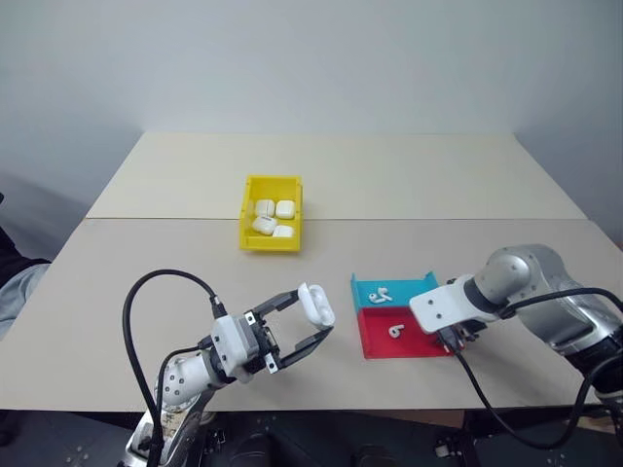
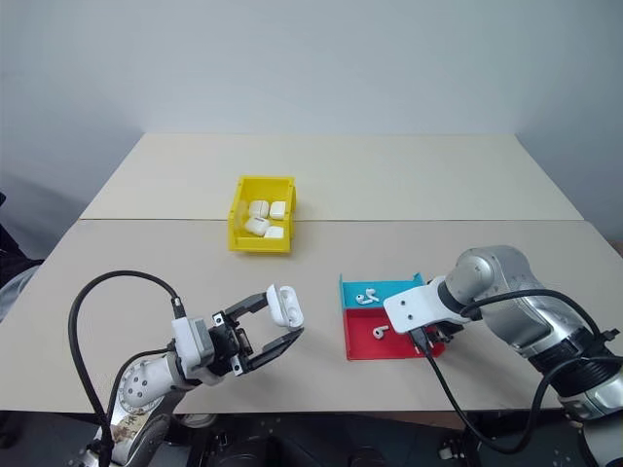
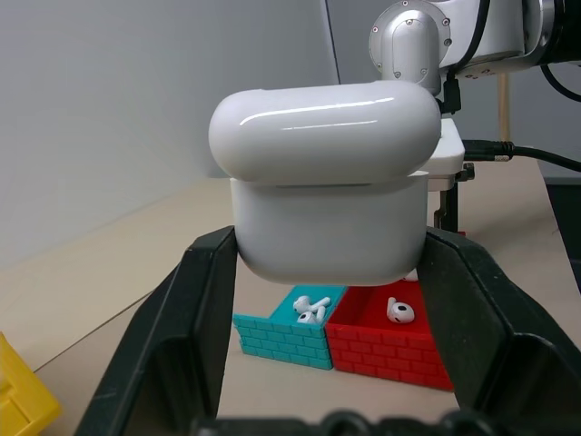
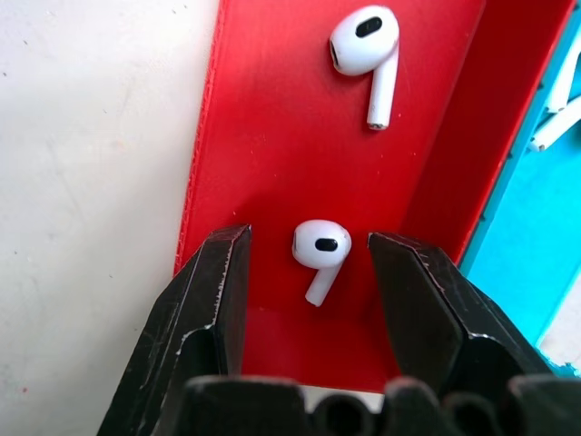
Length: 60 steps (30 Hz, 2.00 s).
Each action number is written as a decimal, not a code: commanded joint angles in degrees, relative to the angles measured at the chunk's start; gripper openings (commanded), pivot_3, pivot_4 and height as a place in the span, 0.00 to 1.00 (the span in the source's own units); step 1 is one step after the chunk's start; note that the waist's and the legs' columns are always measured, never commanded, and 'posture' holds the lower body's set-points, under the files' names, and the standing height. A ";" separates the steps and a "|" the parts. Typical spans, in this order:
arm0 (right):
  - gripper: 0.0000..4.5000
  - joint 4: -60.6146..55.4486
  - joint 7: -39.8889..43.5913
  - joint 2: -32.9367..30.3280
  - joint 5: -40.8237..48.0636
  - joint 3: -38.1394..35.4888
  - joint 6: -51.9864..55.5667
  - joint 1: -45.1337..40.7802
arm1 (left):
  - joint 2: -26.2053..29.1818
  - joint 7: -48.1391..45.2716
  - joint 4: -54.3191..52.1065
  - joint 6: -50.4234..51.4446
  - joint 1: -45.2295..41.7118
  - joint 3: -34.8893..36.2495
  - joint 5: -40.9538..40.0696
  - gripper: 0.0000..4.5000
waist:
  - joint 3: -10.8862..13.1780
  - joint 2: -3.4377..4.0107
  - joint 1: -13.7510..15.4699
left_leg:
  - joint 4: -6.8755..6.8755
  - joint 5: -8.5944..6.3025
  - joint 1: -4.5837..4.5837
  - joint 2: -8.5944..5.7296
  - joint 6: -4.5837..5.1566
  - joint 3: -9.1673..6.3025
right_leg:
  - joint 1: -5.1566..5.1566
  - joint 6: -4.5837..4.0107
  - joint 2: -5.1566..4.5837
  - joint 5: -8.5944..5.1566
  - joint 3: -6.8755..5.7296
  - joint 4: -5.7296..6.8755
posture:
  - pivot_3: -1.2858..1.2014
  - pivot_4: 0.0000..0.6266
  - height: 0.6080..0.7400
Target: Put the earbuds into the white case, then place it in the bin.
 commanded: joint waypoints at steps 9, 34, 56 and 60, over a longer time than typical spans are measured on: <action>0.41 1.72 0.56 1.21 -2.62 -0.56 -2.41 -1.21 | 0.64 0.09 -3.11 0.97 0.23 1.81 0.48 0.61 | 0.00 0.00 0.00 | 0.00 0.00 0.00 0.00 0.00 0.01 | 0.00 0.00 0.00 0.00 0.00 0.00 | 0.52 0.24 1.00; 0.35 5.05 -0.04 1.53 -3.23 -0.85 -9.31 -1.07 | 1.23 -0.18 -3.53 2.75 -0.15 2.09 1.10 0.61 | 0.00 0.00 -0.02 | 0.00 0.00 0.00 0.00 0.00 0.01 | 0.00 0.00 0.00 0.00 0.00 0.00 | 0.52 0.24 1.00; 0.27 5.72 -1.73 1.80 -3.76 -2.15 -10.01 -0.71 | 1.23 -0.02 -4.41 4.24 -0.27 1.90 1.84 0.61 | 0.00 0.00 -0.02 | 0.00 0.00 0.14 0.00 0.00 0.02 | 0.10 0.00 0.00 0.00 0.01 0.04 | 0.52 0.24 1.00; 0.27 0.67 -1.04 2.15 5.45 -9.03 -2.57 -0.80 | 0.19 -0.75 -4.78 3.85 -1.54 1.80 -0.14 0.61 | 0.00 0.00 0.02 | 0.00 0.00 0.12 0.00 0.00 0.03 | 0.07 0.00 -0.01 0.00 0.04 0.06 | 0.52 0.24 1.00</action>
